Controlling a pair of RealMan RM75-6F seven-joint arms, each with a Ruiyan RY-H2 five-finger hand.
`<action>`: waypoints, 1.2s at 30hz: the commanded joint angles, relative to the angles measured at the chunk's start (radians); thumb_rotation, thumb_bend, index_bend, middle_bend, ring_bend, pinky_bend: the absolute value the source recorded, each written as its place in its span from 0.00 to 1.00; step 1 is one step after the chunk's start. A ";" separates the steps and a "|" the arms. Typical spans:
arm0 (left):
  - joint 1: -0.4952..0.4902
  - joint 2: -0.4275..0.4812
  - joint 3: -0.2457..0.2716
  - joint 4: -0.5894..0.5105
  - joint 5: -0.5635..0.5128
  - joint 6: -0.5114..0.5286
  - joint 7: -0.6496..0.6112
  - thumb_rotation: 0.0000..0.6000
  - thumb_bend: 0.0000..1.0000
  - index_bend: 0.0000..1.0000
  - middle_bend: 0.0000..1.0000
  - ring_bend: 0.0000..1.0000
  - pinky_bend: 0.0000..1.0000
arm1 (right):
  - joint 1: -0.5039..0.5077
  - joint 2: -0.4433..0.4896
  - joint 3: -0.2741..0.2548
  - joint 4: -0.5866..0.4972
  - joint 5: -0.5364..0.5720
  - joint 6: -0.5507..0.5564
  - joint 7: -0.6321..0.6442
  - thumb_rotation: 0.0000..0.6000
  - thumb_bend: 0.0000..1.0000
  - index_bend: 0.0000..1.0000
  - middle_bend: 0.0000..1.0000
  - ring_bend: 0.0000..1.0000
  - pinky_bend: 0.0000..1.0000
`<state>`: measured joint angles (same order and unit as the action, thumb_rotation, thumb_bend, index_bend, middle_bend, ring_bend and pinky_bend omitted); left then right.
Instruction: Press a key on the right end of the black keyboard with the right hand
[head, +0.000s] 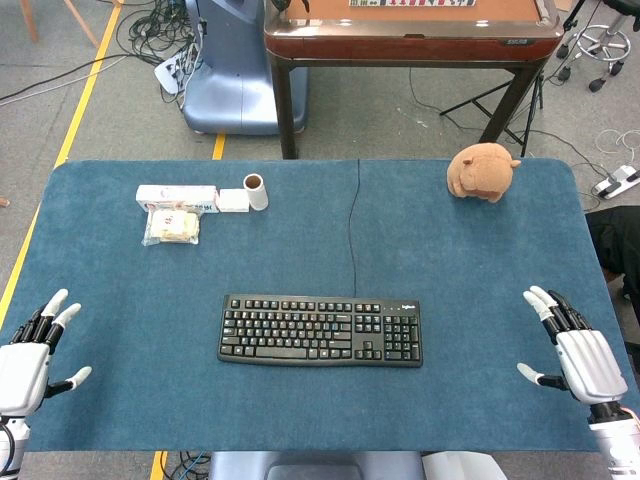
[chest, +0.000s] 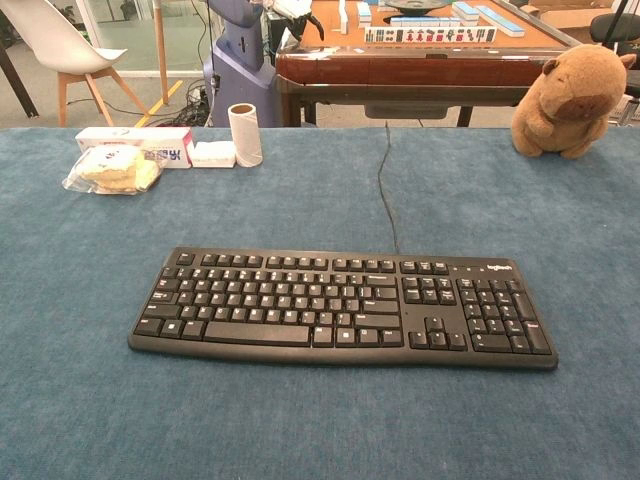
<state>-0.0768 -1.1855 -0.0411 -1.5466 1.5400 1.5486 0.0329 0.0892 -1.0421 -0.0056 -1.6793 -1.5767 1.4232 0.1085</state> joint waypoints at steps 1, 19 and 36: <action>0.000 0.000 -0.001 0.003 -0.003 -0.003 -0.002 1.00 0.08 0.17 0.02 0.08 0.20 | 0.001 -0.001 -0.001 -0.002 0.001 -0.003 -0.006 1.00 0.00 0.00 0.01 0.00 0.19; -0.009 0.005 -0.008 0.015 -0.029 -0.033 -0.016 1.00 0.08 0.19 0.02 0.08 0.20 | 0.043 0.020 0.002 -0.067 -0.046 -0.037 -0.075 1.00 0.00 0.18 0.46 0.36 0.51; 0.013 0.044 -0.009 -0.035 -0.031 0.003 0.001 1.00 0.08 0.19 0.02 0.08 0.20 | 0.178 -0.039 -0.017 -0.190 -0.077 -0.273 -0.332 1.00 0.34 0.35 1.00 0.93 0.86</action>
<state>-0.0639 -1.1425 -0.0484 -1.5822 1.5111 1.5519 0.0350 0.2487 -1.0602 -0.0219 -1.8685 -1.6652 1.1797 -0.1989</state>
